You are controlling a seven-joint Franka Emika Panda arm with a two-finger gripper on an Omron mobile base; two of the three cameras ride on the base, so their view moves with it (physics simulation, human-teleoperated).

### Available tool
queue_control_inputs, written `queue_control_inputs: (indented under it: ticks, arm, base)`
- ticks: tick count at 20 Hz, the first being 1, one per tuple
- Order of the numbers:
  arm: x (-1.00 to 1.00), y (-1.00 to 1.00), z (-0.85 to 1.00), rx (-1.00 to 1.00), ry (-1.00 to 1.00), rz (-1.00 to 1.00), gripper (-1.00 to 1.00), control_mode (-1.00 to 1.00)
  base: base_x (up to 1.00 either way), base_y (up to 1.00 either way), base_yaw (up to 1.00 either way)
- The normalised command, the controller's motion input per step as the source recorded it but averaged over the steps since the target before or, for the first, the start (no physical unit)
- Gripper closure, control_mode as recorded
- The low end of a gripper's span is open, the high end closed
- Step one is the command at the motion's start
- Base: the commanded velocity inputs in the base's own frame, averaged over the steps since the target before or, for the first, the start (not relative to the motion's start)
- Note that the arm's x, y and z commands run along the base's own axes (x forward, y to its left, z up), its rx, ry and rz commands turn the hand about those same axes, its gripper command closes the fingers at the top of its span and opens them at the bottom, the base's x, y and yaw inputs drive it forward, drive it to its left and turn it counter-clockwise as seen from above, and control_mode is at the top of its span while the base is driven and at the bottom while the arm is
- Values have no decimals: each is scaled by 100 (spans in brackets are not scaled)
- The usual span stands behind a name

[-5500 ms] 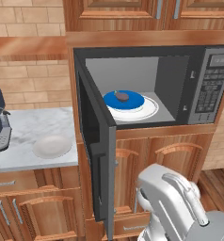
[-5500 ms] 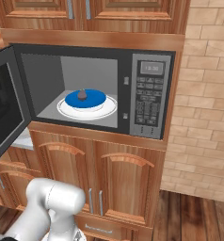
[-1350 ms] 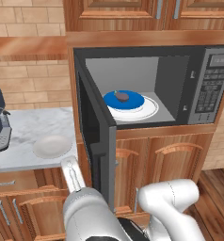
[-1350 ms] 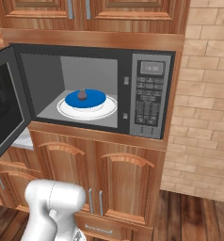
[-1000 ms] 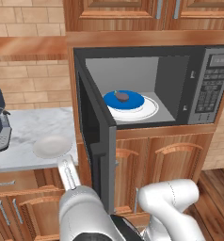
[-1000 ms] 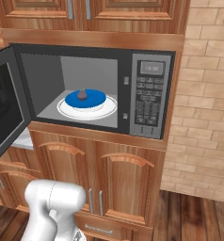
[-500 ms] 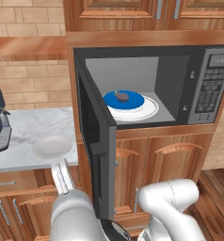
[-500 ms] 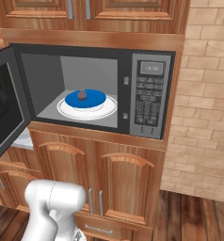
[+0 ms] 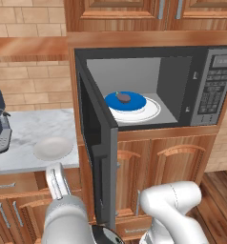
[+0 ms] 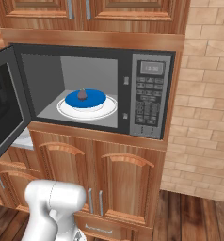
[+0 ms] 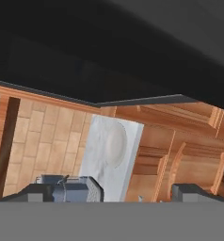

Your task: Pick the eggplant from the counter and place it in the microwave. Then turn on the microwave.

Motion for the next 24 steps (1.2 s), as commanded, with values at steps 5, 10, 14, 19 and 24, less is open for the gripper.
queue_control_inputs:
  ticks: [5, 10, 14, 19, 24]
  arm:
    - [23, 3, -9, 0, 0, -3, -100, -100]
    - [20, 8, -12, 0, 0, -3, -100, -100]
    - [11, 11, -12, 0, 0, -1, -100, -100]
    - [1, 1, -6, 0, 0, -2, -100, -100]
    - [-5, 0, -3, 0, 0, -5, -100, -100]
  base:
    - [0, 0, 0]
    - [0, 0, 0]
    - [0, 0, 0]
    - [0, 0, 0]
    - [0, 0, 0]
